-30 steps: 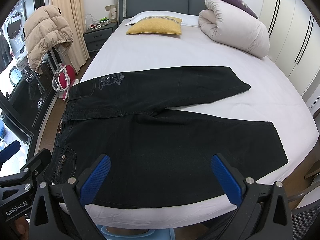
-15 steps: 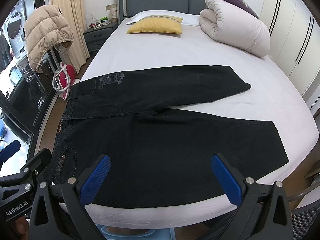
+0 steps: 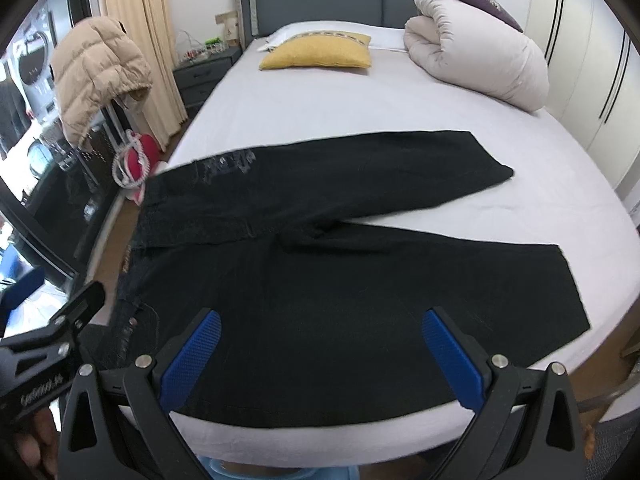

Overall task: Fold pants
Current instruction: 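Grasp the jeans waistband with the left gripper while the right gripper grasps the waistband, then lift the jeans by the waistband with both grippers, holding them up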

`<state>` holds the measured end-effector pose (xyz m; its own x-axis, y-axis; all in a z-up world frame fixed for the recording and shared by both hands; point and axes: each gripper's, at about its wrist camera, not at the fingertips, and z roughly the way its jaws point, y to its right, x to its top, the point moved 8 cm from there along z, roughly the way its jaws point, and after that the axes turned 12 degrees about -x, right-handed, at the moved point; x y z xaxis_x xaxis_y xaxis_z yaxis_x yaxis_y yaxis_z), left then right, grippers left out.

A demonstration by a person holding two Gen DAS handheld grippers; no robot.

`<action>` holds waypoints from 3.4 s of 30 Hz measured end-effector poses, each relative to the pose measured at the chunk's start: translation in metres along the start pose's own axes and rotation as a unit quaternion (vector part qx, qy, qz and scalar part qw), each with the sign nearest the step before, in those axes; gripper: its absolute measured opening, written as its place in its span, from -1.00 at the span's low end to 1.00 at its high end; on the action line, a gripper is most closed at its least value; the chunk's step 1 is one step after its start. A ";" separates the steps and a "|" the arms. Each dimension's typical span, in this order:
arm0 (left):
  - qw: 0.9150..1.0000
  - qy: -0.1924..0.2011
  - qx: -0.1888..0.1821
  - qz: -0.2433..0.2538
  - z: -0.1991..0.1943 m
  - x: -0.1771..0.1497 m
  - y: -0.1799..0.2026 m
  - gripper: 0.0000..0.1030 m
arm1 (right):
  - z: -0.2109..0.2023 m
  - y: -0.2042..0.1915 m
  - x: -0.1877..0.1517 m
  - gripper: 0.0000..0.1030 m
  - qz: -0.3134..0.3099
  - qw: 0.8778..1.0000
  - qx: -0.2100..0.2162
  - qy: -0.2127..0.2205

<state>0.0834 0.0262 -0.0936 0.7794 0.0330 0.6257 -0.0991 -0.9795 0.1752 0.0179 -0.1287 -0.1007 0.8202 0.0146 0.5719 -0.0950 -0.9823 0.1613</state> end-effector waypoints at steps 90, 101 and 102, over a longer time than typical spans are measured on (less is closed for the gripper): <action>0.963 -0.095 -0.131 0.216 0.176 0.099 -0.079 -0.88 | 0.172 -0.163 0.151 -0.86 -0.356 0.876 0.324 -0.032; 0.950 -0.115 -0.127 0.262 0.096 0.006 -0.046 -0.87 | 0.114 -0.137 0.072 -0.86 -0.421 0.863 0.279 0.001; 0.947 -0.119 -0.125 0.272 0.089 -0.005 -0.041 -0.87 | 0.108 -0.136 0.063 -0.86 -0.433 0.860 0.270 0.005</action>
<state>0.1382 0.0490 -0.1716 0.6846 -0.5380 0.4918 -0.6467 -0.7596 0.0692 0.1432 -0.0144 -0.1734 0.4464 0.7830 0.4333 0.8265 -0.5463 0.1357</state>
